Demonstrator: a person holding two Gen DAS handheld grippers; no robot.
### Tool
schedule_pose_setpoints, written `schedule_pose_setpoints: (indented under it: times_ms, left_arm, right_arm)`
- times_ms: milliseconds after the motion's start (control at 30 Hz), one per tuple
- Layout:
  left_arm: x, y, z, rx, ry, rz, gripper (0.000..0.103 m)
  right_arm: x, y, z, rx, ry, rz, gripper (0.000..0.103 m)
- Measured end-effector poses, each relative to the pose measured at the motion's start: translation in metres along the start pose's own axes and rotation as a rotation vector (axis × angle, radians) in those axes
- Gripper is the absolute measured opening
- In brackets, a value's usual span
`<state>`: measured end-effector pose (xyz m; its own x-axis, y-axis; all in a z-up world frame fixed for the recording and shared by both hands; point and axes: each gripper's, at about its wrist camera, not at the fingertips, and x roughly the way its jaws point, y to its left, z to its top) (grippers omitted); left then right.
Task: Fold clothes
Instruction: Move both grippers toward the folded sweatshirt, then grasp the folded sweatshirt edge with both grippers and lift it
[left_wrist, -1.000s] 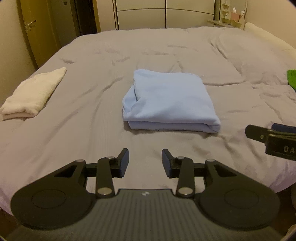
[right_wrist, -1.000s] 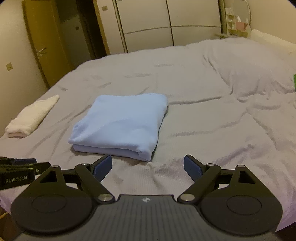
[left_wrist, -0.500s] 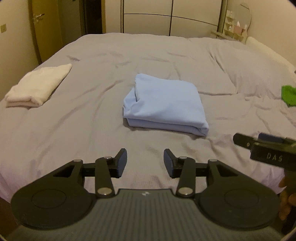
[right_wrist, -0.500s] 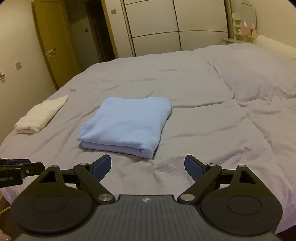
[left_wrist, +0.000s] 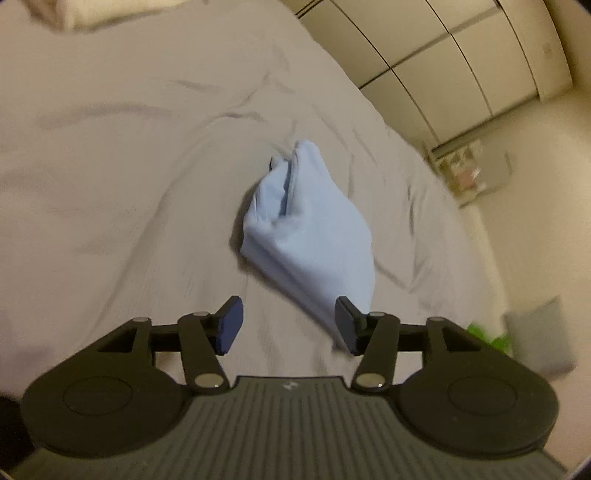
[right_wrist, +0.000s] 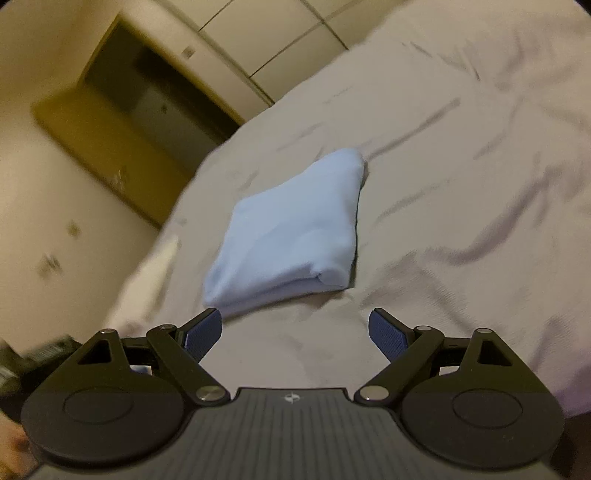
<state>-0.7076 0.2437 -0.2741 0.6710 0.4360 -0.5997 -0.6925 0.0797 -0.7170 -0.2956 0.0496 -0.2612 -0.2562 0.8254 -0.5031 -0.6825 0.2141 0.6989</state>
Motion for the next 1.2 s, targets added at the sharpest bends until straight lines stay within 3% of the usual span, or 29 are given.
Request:
schedule_pose_setpoints:
  times_ms: [100, 300, 500, 600, 733, 867, 1033, 1200]
  left_arm:
    - [0.033, 0.017, 0.018, -0.048, 0.024, -0.038, 0.060]
    - [0.098, 0.051, 0.055, -0.144, 0.071, -0.115, 0.060]
    - [0.131, 0.052, 0.062, -0.139, 0.103, -0.175, 0.062]
    - [0.142, 0.049, 0.066, -0.124, 0.115, -0.199, 0.070]
    - [0.157, 0.042, 0.076, -0.090, 0.143, -0.219, 0.068]
    - [0.167, 0.039, 0.087, -0.053, 0.176, -0.224, 0.059]
    - [0.176, 0.043, 0.089, -0.049, 0.207, -0.223, 0.055]
    - [0.188, 0.039, 0.093, -0.047, 0.220, -0.226, 0.055]
  right_arm:
    - [0.015, -0.016, 0.011, 0.102, -0.003, 0.043, 0.089]
    - [0.053, -0.038, 0.035, 0.202, 0.002, 0.055, 0.089]
    - [0.092, -0.057, 0.053, 0.274, 0.027, 0.072, 0.089]
    - [0.113, -0.063, 0.065, 0.300, 0.051, 0.089, 0.088]
    - [0.136, -0.067, 0.079, 0.327, 0.092, 0.097, 0.088]
    - [0.146, -0.067, 0.082, 0.329, 0.114, 0.105, 0.086]
    - [0.160, -0.072, 0.087, 0.326, 0.128, 0.080, 0.070]
    - [0.185, -0.076, 0.093, 0.330, 0.134, 0.112, 0.069]
